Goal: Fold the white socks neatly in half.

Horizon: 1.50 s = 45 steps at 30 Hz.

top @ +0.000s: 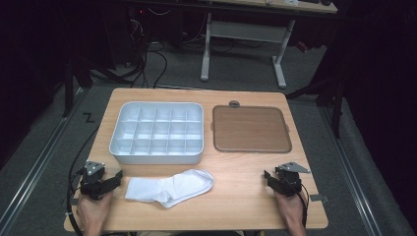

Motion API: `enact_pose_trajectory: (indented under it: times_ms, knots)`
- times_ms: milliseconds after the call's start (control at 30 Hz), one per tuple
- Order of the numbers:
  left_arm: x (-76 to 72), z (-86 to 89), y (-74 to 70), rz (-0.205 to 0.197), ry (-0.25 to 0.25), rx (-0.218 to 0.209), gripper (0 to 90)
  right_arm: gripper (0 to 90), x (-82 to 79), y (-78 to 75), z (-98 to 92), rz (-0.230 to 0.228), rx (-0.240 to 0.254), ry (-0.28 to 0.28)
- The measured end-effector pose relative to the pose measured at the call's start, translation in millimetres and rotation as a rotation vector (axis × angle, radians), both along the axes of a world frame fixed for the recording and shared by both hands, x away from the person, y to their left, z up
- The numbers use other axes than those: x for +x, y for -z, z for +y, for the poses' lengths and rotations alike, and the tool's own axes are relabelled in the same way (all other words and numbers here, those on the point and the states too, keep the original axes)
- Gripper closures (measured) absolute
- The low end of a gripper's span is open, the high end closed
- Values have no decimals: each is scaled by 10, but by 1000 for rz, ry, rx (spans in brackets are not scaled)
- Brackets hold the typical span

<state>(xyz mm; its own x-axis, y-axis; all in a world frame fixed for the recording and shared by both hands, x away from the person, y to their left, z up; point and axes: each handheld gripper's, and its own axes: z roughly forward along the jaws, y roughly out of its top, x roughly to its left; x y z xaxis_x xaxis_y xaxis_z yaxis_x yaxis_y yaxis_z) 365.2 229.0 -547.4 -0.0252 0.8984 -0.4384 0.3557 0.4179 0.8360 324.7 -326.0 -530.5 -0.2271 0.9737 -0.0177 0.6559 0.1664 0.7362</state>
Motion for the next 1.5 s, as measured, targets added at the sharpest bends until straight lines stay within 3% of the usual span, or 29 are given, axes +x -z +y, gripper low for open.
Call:
enact_pose_trajectory:
  times_ms: [67,100,333,433,467,833,967,1200,1300,1500]
  knots:
    - [-7,8,-6,-3,4,-10,343,514,-3,0,3,0,0,3]
    - [-11,30,-19,-7,7,-38,372,532,-5,-5,16,0,-6,6]
    - [-46,49,-48,-13,11,-68,369,579,-31,-20,47,9,-3,-7]
    - [-75,29,-78,-18,21,-88,366,618,-67,-48,91,-14,-1,-21]
    - [-92,8,-116,-22,30,-106,367,627,-72,-53,107,-14,3,-27]
    - [-231,-119,-243,-30,82,-135,380,658,-109,-122,332,-23,35,-113]
    - [-290,-158,-269,-7,101,-170,380,658,-111,-159,468,-23,44,-164]
    - [-348,-235,-281,29,121,-179,380,658,-133,-198,636,-27,47,-219]
    - [-379,-283,-274,65,100,-161,380,658,-161,-218,772,-31,46,-265]
    - [-457,-376,-294,79,107,-134,380,657,-173,-248,953,-29,50,-321]
